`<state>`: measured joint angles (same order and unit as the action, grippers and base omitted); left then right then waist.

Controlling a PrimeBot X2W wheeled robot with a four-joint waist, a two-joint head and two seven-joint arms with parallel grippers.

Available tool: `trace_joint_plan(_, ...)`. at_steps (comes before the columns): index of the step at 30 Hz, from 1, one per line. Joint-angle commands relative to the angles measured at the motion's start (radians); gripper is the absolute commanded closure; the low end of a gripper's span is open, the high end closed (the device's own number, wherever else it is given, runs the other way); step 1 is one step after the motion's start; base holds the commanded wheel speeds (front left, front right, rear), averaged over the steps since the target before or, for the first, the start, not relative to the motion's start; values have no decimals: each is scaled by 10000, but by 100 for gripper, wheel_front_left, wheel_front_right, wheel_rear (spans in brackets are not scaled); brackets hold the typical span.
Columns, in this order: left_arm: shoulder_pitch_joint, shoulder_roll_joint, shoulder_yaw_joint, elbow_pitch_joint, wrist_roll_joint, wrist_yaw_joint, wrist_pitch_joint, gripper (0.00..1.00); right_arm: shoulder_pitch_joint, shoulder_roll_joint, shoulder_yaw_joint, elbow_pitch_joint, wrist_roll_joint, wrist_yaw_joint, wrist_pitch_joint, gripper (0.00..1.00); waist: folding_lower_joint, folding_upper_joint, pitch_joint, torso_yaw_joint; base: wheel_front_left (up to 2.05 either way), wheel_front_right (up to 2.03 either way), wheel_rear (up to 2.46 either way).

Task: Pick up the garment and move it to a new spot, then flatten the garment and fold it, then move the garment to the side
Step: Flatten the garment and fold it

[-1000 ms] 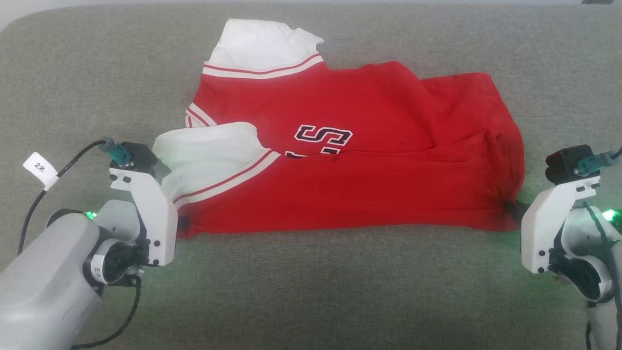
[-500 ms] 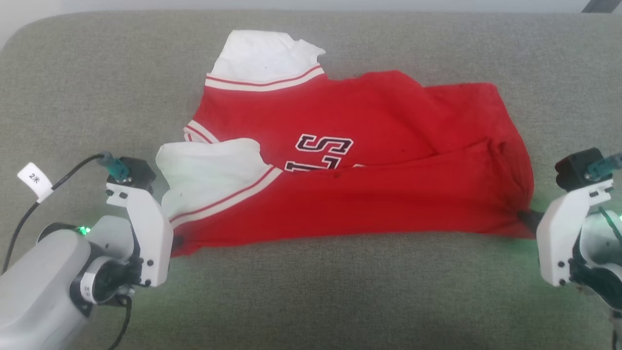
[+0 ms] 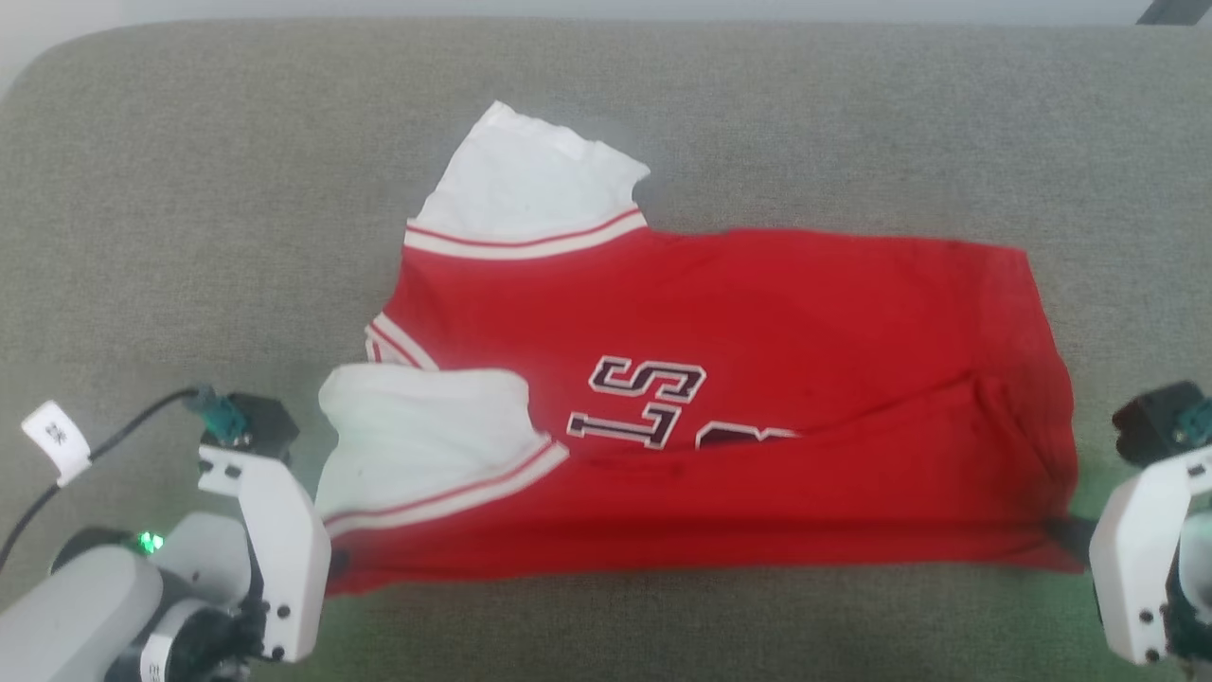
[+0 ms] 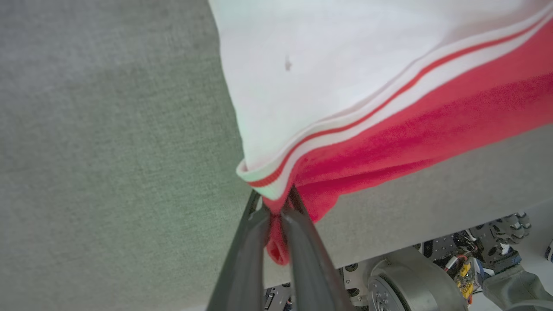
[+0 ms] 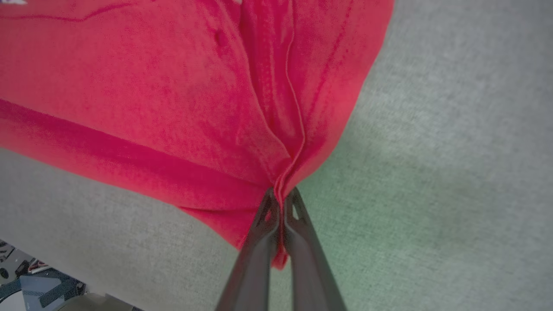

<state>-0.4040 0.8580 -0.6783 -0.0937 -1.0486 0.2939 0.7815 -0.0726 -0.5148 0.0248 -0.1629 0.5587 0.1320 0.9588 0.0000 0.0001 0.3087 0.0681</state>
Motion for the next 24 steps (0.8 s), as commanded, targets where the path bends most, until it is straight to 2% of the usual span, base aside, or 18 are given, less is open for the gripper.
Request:
trace_joint_plan(1,232,149,13,-26,-40,139,22,100,207,-45,-116,-46,20,-26,113,100,0,-1,13,1,0,0,0)
trace_joint_plan(6,550,134,-21,-89,-96,240,-76,100,486,166,-127,127,-11,-26,40,100,0,-1,79,4,0,0,0)
trace_joint_plan(7,528,75,-32,-26,-87,195,-114,93,433,236,-76,207,-20,-25,-8,100,0,-1,82,-1,0,0,0)
trace_joint_plan(8,479,32,-45,54,-65,151,-148,67,380,251,6,272,-67,-25,-46,100,0,-1,83,-4,0,0,0)
trace_joint_plan(9,439,-10,-53,148,-73,116,-162,55,315,291,85,343,-81,-23,-101,100,0,-1,78,-8,0,0,0)
trace_joint_plan(10,401,-33,-75,233,-60,101,-141,7,263,360,159,395,-13,-23,-157,100,0,-1,72,-18,0,0,0)
trace_joint_plan(11,371,-75,-80,319,-66,122,-116,0,192,362,256,422,28,-23,-203,71,0,-1,65,-23,0,0,0)
trace_joint_plan(12,324,-112,-79,371,-92,140,-84,0,130,337,329,460,32,-20,-268,29,0,-1,56,-33,0,0,0)
trace_joint_plan(13,262,-118,-71,405,-100,145,-61,0,85,332,359,487,40,-20,-297,0,0,-1,45,-47,0,0,0)
trace_joint_plan(18,-1,212,95,59,-30,222,120,0,-56,218,307,405,150,-23,-555,0,0,-1,-39,-165,0,0,0)
trace_joint_plan(24,-543,1048,449,-898,170,468,618,0,-216,291,-16,-47,164,-23,-1279,0,0,-1,-34,-450,0,0,0)
